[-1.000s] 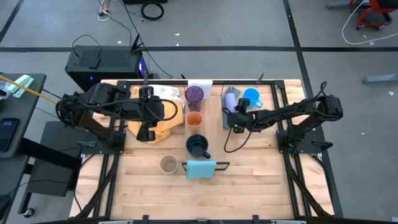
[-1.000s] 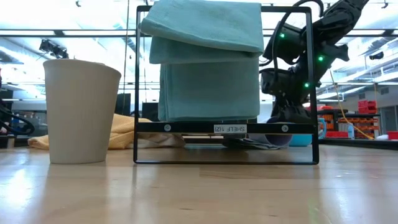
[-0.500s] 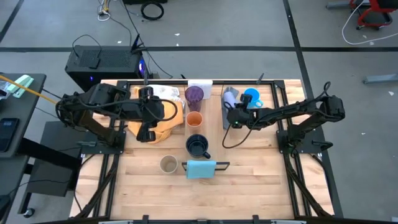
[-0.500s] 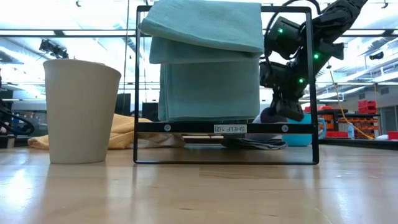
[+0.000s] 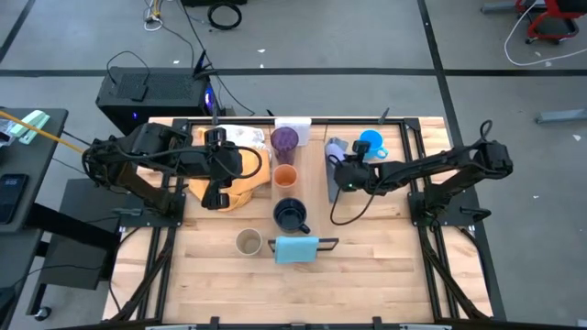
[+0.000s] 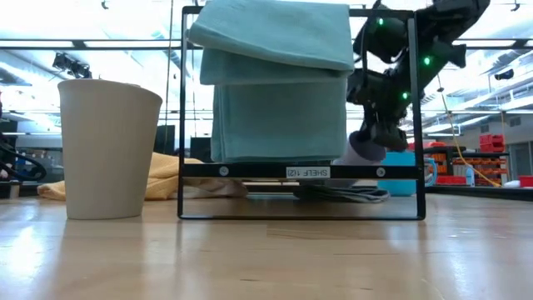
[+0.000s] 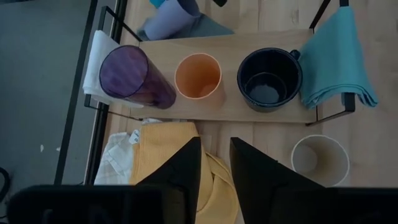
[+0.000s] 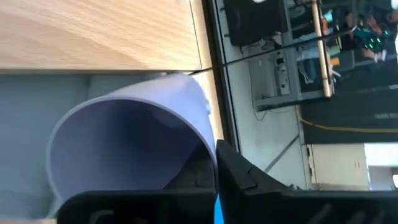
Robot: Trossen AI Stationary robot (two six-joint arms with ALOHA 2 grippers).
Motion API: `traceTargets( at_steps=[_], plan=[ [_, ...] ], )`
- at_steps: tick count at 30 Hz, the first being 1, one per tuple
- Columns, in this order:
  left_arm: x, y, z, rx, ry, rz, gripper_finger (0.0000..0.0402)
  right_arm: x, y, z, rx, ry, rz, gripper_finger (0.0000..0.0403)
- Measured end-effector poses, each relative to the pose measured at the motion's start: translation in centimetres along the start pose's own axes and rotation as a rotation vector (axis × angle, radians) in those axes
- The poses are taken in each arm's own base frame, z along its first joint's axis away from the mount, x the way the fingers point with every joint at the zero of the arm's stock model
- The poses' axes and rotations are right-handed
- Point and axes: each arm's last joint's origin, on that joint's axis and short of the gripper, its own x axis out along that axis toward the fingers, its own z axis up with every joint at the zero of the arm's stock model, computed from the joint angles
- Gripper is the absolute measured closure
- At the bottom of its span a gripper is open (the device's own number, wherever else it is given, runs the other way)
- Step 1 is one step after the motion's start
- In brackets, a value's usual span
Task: Stack small to large cups/mugs on shelf
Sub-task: Move the light violet cup to the middle right of the table
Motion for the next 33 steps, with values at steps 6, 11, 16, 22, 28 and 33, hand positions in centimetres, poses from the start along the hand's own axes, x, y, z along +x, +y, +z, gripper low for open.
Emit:
traceTargets(
  at_steps=[6, 11, 16, 22, 28, 33],
  plan=[
    [0.0, 0.0, 0.0, -0.002, 0.0, 0.0, 0.0305, -1.5, -2.4, 1.4, 0.013, -0.056, -0.032, 0.0402],
    [0.0, 0.0, 0.0, -0.018, 0.0, 0.0, 0.0305, -2.5, -4.1, 1.8, -0.033, 0.0, -0.058, 0.0402],
    [0.0, 0.0, 0.0, -0.031, -0.001, 0.0, 0.0309, -4.2, -5.6, 2.4, -0.054, 0.037, -0.043, 0.0402],
    [0.0, 0.0, 0.0, -0.035, -0.003, 0.0, 0.0306, -8.3, -10.3, 4.8, 0.067, 0.007, 0.107, 0.0402],
    [0.0, 0.0, 0.0, -0.098, -0.004, -0.001, 0.0304, -12.1, -17.9, 6.5, 0.34, -0.048, 0.29, 0.0402],
    [0.0, 0.0, 0.0, -0.157, -0.004, -0.001, 0.0309, -11.8, -22.0, 7.3, 0.523, 0.045, 0.473, 0.0402]
  ],
)
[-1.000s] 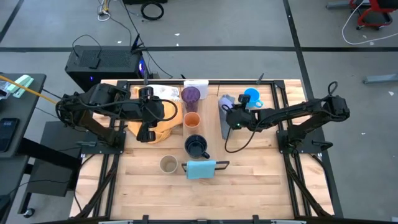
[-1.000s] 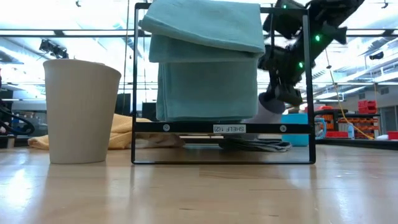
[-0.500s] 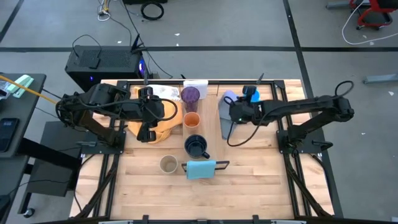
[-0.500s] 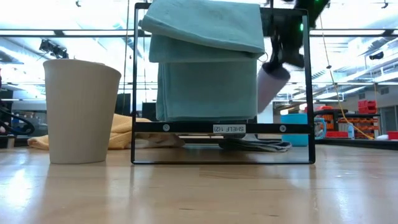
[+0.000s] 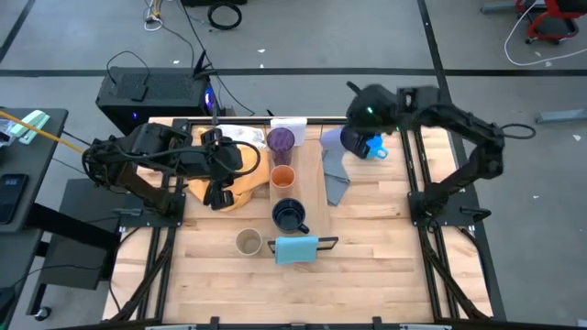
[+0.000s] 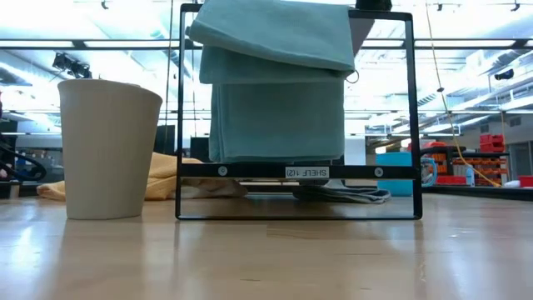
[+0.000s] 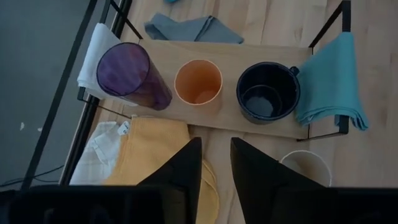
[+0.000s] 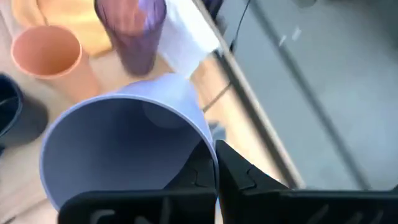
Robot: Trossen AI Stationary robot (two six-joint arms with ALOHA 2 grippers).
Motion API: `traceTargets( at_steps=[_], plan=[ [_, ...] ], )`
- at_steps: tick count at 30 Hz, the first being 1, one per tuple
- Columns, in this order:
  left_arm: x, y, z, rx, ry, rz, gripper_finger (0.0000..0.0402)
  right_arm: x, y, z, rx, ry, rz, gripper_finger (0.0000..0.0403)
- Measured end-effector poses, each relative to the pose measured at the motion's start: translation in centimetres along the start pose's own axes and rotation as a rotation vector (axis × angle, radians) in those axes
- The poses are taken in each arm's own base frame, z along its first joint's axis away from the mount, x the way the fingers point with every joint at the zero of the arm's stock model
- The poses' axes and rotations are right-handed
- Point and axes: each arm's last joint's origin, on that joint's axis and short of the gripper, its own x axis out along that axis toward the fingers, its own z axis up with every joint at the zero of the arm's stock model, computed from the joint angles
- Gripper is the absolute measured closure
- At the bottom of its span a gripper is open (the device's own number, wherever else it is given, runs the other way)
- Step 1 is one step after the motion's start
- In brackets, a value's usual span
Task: Stack small to large cups/mugs on shelf
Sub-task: Move the light violet cup to the middle right of the table
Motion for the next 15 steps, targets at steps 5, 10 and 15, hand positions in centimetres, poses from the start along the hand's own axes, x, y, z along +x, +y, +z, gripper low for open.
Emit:
traceTargets(
  at_steps=[5, 10, 15],
  plan=[
    [0.0, 0.0, 0.1, -0.034, -0.01, -0.003, 0.0307, 0.6, -1.2, 1.6, 0.01, 0.157, 0.105, 0.0402],
    [0.0, -0.2, 0.6, -0.054, -0.06, -0.018, 0.0304, 3.4, -1.3, 3.1, 0.001, 0.212, 0.19, 0.0402],
    [-0.1, -0.2, 0.9, -0.065, -0.086, -0.026, 0.0307, 4.5, -1.2, 3.4, -0.056, 0.234, 0.189, 0.0402]
  ],
)
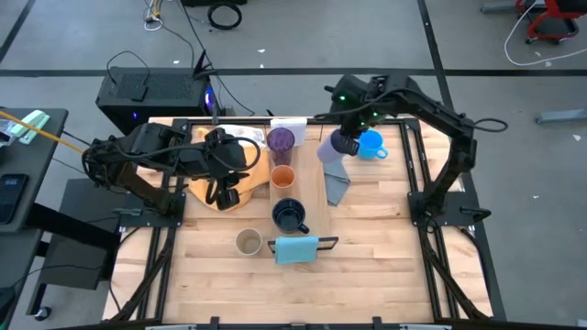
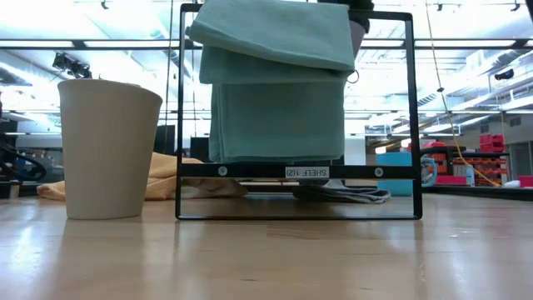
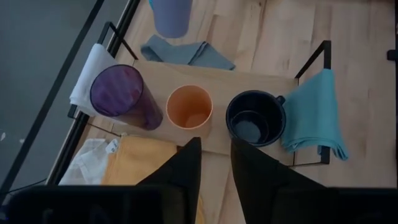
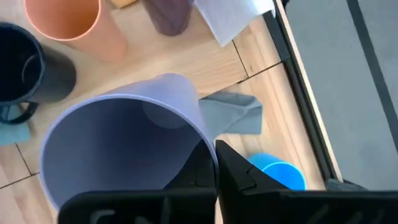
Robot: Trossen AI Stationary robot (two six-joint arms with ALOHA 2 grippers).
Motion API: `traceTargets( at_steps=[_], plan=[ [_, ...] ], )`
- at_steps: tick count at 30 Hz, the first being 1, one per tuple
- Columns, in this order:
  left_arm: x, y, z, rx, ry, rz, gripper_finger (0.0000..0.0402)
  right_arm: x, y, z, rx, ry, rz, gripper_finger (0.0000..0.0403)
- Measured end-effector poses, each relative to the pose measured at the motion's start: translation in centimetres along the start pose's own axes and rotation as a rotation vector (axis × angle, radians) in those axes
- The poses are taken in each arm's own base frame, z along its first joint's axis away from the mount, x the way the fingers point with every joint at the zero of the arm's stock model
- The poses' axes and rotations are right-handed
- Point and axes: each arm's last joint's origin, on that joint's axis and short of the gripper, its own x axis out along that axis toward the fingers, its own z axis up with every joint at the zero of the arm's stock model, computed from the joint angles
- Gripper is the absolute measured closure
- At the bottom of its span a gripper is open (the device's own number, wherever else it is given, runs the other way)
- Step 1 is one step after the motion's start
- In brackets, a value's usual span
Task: Stack small to large cups/mugs on shelf
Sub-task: Move the light violet cup to the middle right of the table
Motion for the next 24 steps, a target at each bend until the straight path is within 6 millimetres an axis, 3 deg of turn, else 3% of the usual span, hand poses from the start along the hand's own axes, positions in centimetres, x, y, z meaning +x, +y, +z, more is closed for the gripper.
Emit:
traceTargets(
  at_steps=[8, 13, 24],
  plan=[
    [0.0, 0.0, 0.0, 0.006, 0.0, 0.0, 0.031, -2.4, 0.6, -1.3, -0.009, -0.067, 0.013, 0.0402],
    [0.0, 0.0, 0.0, 0.052, 0.0, 0.0, 0.0306, -2.5, 0.1, -1.3, 0.096, -0.076, -0.006, 0.0402],
    [0.0, 0.1, 0.0, 0.166, -0.001, 0.002, 0.0316, -2.7, 1.6, -1.4, 0.123, -0.072, 0.01, 0.0402]
  ],
)
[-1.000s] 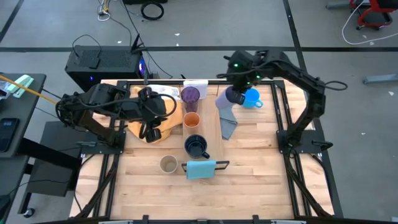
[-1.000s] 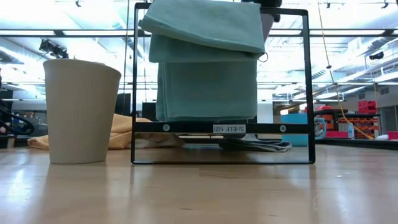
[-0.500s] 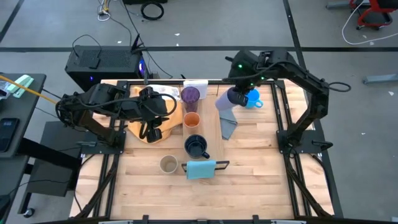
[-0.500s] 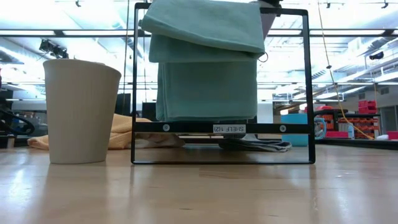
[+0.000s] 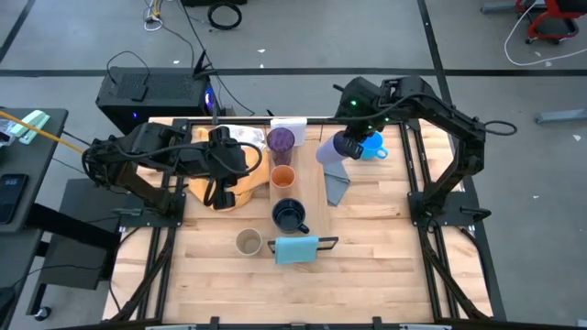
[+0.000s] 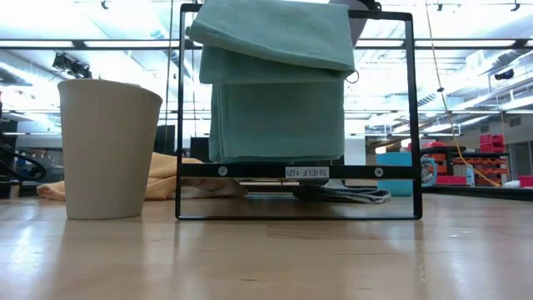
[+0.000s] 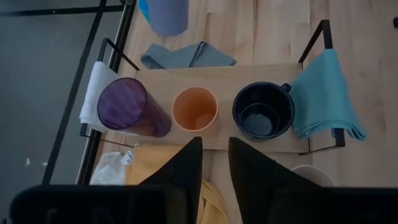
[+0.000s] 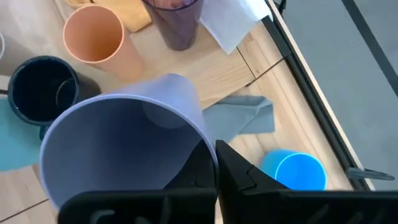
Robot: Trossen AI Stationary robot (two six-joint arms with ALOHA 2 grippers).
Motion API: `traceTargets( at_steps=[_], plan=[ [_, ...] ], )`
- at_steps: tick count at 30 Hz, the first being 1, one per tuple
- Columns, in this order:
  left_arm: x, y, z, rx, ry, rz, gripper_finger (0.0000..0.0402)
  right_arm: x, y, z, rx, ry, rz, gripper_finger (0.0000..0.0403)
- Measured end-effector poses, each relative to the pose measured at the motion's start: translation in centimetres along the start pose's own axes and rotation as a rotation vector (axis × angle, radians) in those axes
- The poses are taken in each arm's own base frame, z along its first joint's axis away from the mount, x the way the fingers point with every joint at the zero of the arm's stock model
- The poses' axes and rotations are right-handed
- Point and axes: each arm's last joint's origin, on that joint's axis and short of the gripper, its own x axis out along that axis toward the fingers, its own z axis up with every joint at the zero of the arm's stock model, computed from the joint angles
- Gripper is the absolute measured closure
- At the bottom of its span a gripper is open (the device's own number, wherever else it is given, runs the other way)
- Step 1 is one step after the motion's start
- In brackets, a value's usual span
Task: Stack small to large cups/mugs on shelf
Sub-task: Move the light violet cup to the middle right of the table
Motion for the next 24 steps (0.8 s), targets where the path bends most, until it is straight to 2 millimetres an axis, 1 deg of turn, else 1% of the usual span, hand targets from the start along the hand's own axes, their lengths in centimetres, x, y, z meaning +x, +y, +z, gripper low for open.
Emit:
traceTargets(
  at_steps=[4, 6, 8, 10, 13, 15, 19, 24],
  plan=[
    [0.0, 0.0, 0.0, 0.019, -0.001, 0.009, 0.0315, 0.0, -0.2, 0.0, 0.009, 0.001, 0.005, 0.0402],
    [0.0, 0.0, 0.0, 0.019, -0.001, 0.011, 0.0313, 0.1, 0.1, -0.1, 0.011, 0.011, 0.049, 0.0403],
    [0.0, 0.0, 0.0, 0.019, -0.001, 0.011, 0.0311, 0.4, 0.6, -0.5, 0.001, 0.036, 0.08, 0.0403],
    [0.0, 0.0, 0.0, 0.01, -0.001, 0.011, 0.0311, 0.9, 1.0, -1.5, -0.006, 0.075, 0.092, 0.0403],
    [0.0, 0.0, 0.0, -0.007, 0.0, 0.011, 0.0315, 2.2, 0.9, -3.6, 0.026, 0.163, 0.076, 0.0403],
    [0.0, 0.0, 0.0, -0.007, 0.0, 0.011, 0.0318, 2.8, 0.5, -5.5, 0.054, 0.213, 0.05, 0.0403],
    [0.0, 0.0, 0.0, -0.006, -0.001, 0.011, 0.0317, 3.1, -0.2, -9.4, 0.144, 0.266, 0.034, 0.0403],
    [0.0, 0.0, 0.0, -0.008, -0.004, 0.015, 0.031, 2.9, -0.2, -12.8, 0.246, 0.247, 0.038, 0.0403]
  ],
)
